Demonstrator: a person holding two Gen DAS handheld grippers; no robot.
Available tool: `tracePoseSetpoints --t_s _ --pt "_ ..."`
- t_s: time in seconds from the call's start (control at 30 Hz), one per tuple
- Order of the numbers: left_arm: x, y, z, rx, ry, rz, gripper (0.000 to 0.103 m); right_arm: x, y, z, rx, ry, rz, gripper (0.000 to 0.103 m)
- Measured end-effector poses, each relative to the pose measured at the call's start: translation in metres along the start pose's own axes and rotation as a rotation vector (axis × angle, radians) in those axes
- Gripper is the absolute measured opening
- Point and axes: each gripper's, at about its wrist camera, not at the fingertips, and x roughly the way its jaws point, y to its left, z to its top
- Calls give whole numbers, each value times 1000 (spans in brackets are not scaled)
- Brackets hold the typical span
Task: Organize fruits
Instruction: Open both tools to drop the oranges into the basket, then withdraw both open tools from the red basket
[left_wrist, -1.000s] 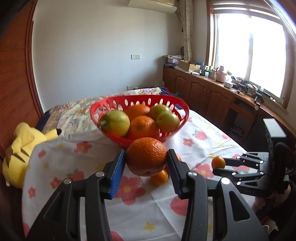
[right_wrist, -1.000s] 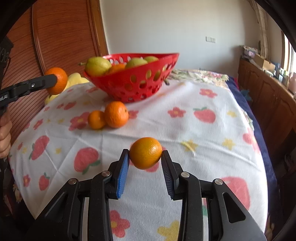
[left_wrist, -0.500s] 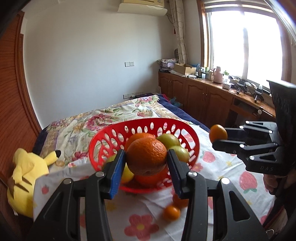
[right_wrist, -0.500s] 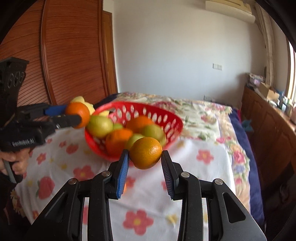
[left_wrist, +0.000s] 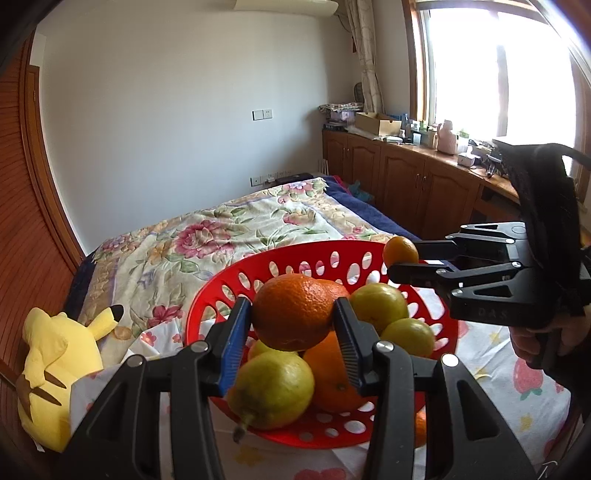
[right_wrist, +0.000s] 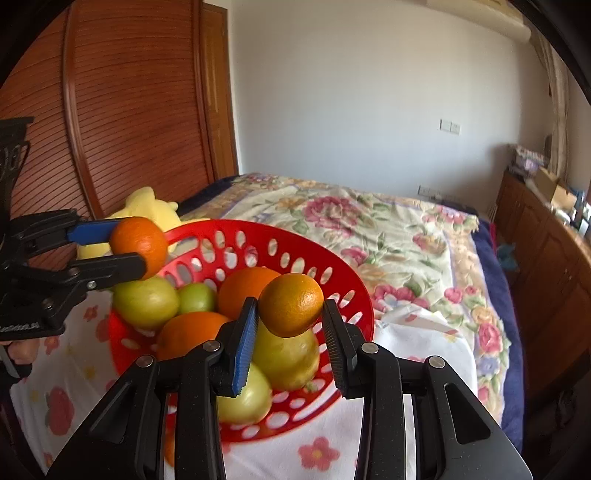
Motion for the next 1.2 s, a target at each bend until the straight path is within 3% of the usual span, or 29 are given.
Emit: tracePoseSetpoints --t_s 0.43,0.93,1.2 --pt "20 11 4 -10 22 13 45 33 -17 4 31 46 16 39" --pt "28 10 1 -27 31 20 47 12 -1 -5 12 11 15 40" --pt "11 10 -3 -47 1 18 52 4 1 -14 19 11 9 40"
